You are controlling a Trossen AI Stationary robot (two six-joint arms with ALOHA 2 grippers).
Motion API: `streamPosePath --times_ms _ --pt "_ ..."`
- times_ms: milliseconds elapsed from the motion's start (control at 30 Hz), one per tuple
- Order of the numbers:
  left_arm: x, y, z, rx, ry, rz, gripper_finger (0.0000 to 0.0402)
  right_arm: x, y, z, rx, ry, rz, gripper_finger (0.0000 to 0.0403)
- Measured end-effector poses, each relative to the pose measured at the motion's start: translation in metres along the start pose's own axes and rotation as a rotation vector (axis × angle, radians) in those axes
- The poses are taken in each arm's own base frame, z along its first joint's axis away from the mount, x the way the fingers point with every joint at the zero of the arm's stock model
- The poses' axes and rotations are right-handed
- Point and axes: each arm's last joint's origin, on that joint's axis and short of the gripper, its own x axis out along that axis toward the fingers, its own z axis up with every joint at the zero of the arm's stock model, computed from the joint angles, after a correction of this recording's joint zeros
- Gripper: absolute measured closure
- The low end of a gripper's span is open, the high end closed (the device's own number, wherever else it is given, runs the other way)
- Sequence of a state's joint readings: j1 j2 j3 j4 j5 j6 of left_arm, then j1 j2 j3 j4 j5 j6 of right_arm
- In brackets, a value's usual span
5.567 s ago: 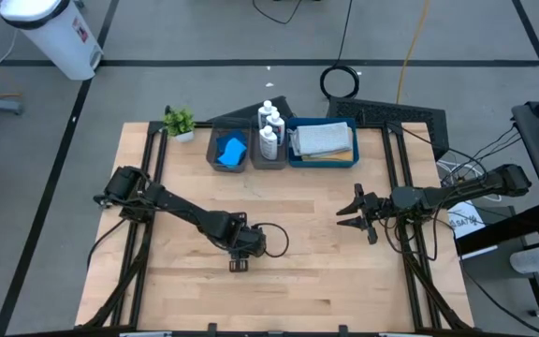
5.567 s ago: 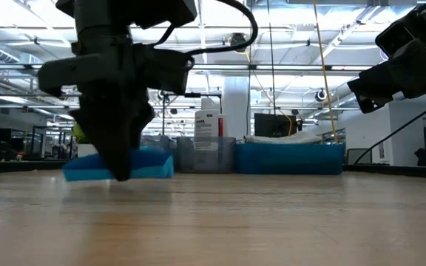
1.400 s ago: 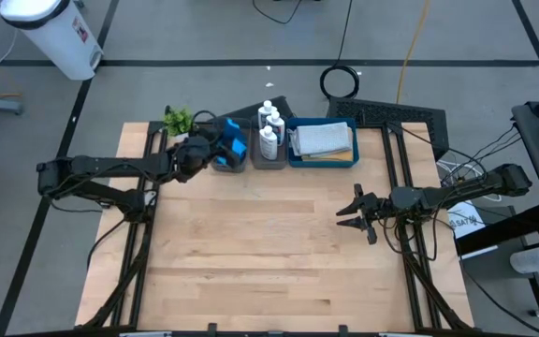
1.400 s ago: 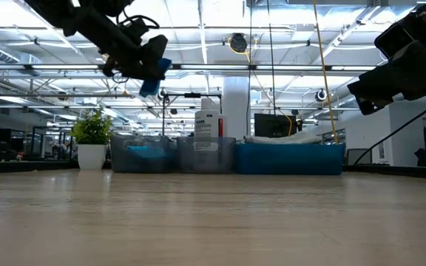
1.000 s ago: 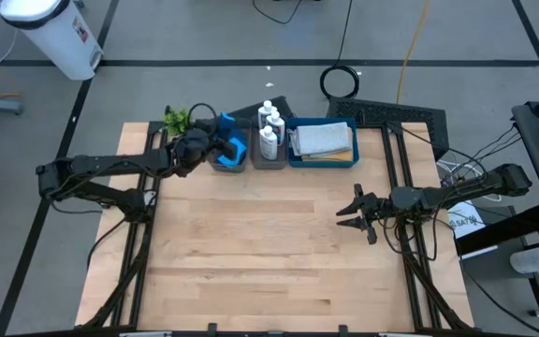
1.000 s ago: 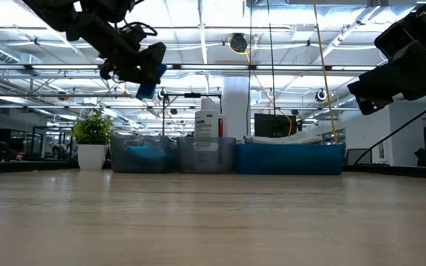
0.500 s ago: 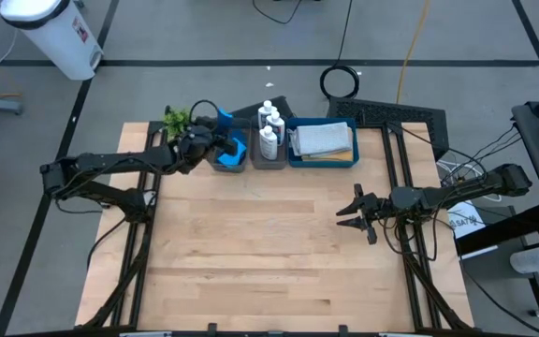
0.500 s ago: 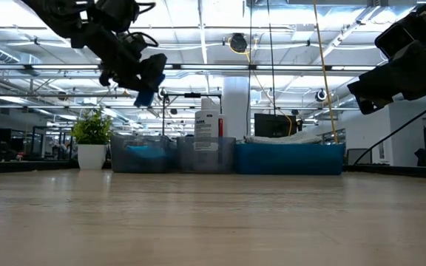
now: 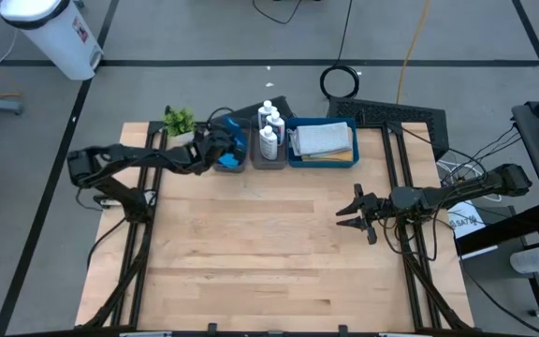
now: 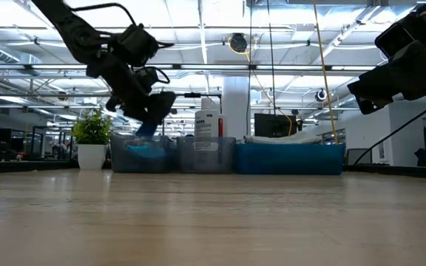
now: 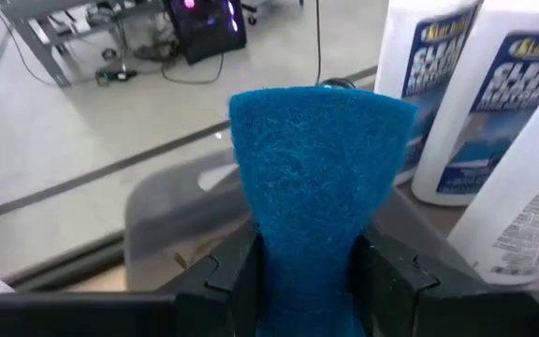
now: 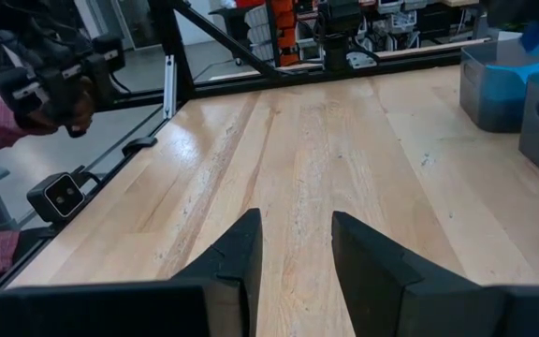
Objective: Pick & Place Kitchen Items
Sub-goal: Put the blue sponge into the left black bin
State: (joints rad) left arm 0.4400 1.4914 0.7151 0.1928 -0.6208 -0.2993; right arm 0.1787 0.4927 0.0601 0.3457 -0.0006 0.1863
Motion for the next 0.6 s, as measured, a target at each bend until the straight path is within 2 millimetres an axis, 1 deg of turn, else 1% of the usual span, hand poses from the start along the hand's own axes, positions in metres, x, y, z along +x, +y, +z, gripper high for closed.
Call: streamPosePath --times_ms 100,200,267,400,500,600 --pt "0.004 0.0 -0.003 -0.037 0.02 -0.009 0.0259 0.0 0.0 0.0 -0.005 0.0 0.0 0.0303" --pt "0.007 0.003 -0.002 -0.076 0.035 -0.039 0.0243 0.0 0.0 0.0 -0.007 0.0 0.0 0.0303" --pt "0.009 0.006 -0.002 -0.086 0.048 -0.052 0.0219 0.0 0.0 0.0 -0.007 0.0 0.0 0.0303" --pt "0.012 0.012 -0.004 -0.098 0.089 -0.052 0.0152 0.0 0.0 0.0 -0.007 -0.001 -0.001 0.0303" --pt "0.013 0.016 -0.006 -0.081 0.12 -0.033 0.0103 0.0 0.0 0.0 -0.007 0.0 0.0 0.0303" --pt "0.014 0.017 -0.008 -0.058 0.142 -0.049 0.0064 0.0 0.0 0.0 -0.007 0.0 0.0 0.0303"
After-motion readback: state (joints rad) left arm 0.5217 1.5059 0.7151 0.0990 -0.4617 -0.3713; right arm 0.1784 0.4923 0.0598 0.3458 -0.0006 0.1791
